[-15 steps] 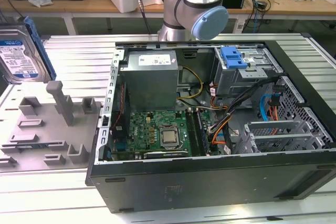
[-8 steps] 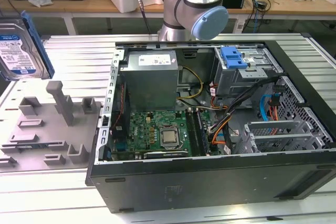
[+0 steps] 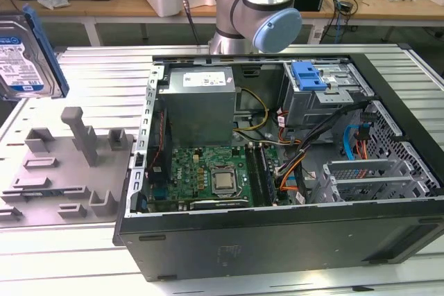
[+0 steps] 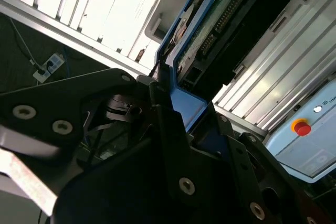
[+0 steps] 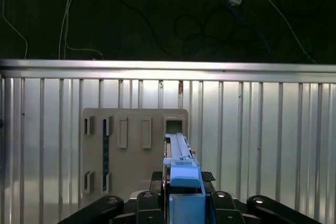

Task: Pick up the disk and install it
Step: 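Pick up the disk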

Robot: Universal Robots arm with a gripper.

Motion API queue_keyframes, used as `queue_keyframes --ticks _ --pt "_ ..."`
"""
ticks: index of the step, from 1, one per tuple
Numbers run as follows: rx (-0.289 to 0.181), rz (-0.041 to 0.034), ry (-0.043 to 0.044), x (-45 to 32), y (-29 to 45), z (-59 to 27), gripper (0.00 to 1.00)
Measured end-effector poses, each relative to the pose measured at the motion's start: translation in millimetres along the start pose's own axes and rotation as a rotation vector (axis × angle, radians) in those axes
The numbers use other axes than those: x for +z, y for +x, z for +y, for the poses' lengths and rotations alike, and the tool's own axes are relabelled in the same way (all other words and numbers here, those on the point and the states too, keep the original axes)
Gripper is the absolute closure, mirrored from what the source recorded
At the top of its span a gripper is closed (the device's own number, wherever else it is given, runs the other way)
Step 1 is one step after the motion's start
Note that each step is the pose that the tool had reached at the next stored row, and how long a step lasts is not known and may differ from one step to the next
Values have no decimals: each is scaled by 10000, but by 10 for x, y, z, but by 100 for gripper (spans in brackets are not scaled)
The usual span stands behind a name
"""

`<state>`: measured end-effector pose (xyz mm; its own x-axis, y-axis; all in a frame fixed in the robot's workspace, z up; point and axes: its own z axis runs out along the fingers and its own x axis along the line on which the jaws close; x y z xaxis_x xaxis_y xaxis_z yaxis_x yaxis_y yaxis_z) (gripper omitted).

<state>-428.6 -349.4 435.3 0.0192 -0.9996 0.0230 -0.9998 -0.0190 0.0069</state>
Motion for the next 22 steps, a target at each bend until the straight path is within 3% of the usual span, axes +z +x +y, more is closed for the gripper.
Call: queue_keyframes --ticks 11,22 --pt "0 1 3 -213 5 1 63" --pt "0 2 2 -241 5 2 63"
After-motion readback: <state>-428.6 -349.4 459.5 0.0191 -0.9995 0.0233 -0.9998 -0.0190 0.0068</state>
